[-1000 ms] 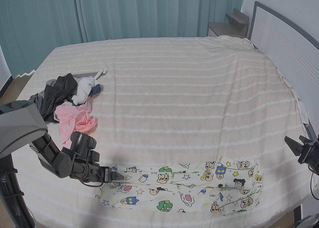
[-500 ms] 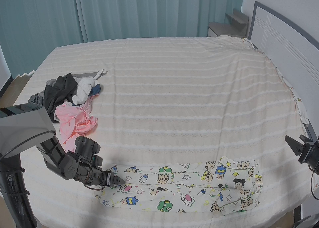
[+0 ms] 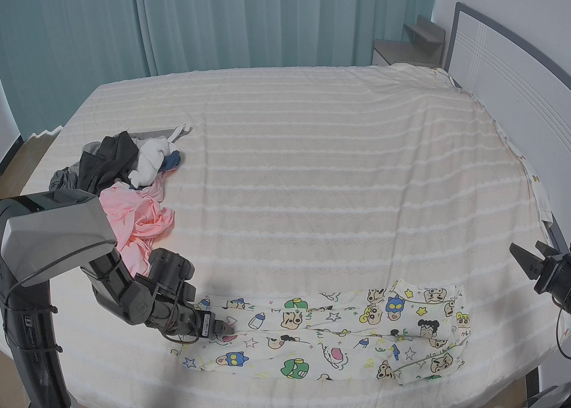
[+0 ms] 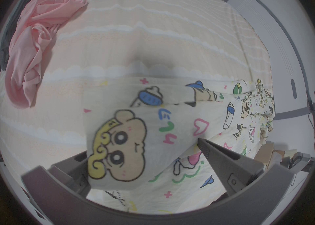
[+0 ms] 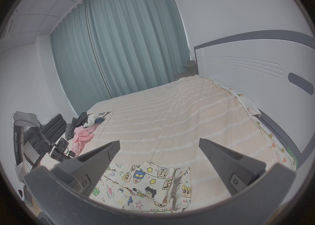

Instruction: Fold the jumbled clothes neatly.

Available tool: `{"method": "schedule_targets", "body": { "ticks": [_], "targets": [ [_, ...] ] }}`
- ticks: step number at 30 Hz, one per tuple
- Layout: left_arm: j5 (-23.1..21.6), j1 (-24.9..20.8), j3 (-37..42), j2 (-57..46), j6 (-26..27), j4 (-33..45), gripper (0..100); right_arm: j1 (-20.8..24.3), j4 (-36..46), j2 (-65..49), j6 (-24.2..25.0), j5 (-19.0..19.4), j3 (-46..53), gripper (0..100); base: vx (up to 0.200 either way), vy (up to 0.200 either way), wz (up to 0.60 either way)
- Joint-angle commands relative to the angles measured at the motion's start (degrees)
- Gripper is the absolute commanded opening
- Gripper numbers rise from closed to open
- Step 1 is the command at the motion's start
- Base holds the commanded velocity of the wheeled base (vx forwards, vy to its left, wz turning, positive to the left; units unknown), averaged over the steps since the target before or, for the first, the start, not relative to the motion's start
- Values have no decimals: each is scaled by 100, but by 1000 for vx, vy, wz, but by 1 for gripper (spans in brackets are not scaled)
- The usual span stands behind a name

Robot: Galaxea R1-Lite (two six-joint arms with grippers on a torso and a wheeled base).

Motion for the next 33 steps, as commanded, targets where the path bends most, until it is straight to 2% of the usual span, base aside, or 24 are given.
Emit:
{"method": "schedule_targets", "body": {
  "ticks": [1,16,33],
  "targets": [
    [50,-139,-12,29,-8,14,0,-10,2,7,-1,6,15,100,0,0,0],
    [102,-60,146,-138,-43,14,0,-10,20,24,-1,6,23,100,0,0,0],
    [-47,845,524,-630,-17,6,0,-10,20,7,-1,6,23,100,0,0,0]
  ]
}}
